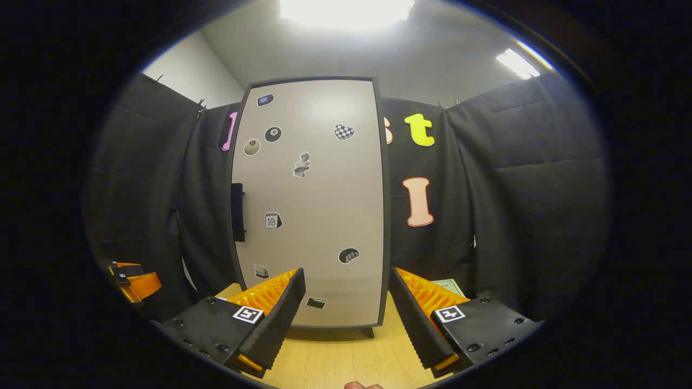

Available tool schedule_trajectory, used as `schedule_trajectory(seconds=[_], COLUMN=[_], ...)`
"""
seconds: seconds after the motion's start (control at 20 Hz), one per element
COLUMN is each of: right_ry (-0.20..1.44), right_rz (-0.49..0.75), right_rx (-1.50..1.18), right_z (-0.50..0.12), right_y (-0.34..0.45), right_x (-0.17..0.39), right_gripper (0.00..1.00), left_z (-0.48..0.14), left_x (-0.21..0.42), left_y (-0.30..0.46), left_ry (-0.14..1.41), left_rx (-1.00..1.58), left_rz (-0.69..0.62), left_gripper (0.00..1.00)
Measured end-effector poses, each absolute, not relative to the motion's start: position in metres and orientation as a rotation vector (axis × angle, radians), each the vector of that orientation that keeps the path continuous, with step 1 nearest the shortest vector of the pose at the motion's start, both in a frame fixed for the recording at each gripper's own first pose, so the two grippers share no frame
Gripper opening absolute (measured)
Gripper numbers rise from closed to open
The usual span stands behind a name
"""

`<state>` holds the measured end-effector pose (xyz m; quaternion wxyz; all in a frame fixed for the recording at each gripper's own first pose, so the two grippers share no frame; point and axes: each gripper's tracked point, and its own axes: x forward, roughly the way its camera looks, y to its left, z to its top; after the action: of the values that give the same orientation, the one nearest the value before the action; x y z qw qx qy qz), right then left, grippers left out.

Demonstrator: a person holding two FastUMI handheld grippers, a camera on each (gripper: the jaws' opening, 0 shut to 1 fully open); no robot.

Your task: Open the cabinet door with the right hand, grasp the bottle in the cabinet with the left hand and place it on the coaster, then close the cabinet door with the right hand.

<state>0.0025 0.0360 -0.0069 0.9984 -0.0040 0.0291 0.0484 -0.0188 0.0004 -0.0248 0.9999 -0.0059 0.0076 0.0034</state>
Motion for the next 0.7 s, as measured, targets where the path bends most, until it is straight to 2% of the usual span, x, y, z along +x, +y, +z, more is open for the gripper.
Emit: schedule_trajectory(seconds=[0.15,0.2,0.25,0.35,0.4,0.45,0.5,0.55,0.6,0.7], right_ry=[0.061,0.064,0.067,0.043,0.021,0.009,0.010,0.012,0.007,-0.010], right_rz=[0.133,0.148,0.164,0.196,0.207,0.221,0.240,0.262,0.285,0.318], right_rx=[-0.006,-0.002,0.000,0.006,0.011,0.018,0.028,0.044,0.059,0.067], right_z=[-0.002,0.000,0.002,0.016,0.026,0.031,0.036,0.038,0.044,0.055], right_y=[0.052,0.059,0.064,0.079,0.088,0.096,0.107,0.118,0.130,0.150], right_x=[0.014,0.018,0.022,0.033,0.038,0.042,0.047,0.052,0.057,0.070], right_gripper=[0.99,0.96,0.99,0.99,0.95,0.95,0.99,0.95,0.99,0.99], left_z=[-0.031,-0.032,-0.035,-0.040,-0.040,-0.041,-0.043,-0.048,-0.050,-0.053], left_x=[-0.018,-0.019,-0.021,-0.027,-0.030,-0.031,-0.033,-0.036,-0.039,-0.044], left_y=[0.017,0.025,0.031,0.049,0.054,0.057,0.058,0.059,0.062,0.069], left_ry=[0.023,0.024,0.027,0.045,0.045,0.046,0.051,0.055,0.057,0.060], left_rx=[-0.054,-0.054,-0.044,-0.008,-0.007,-0.019,-0.036,-0.047,-0.047,-0.037], left_rz=[0.039,0.055,0.072,0.120,0.137,0.148,0.153,0.157,0.164,0.180], left_gripper=[0.90,0.90,0.88,0.90,0.92,0.88,0.88,0.90,0.90,0.89])
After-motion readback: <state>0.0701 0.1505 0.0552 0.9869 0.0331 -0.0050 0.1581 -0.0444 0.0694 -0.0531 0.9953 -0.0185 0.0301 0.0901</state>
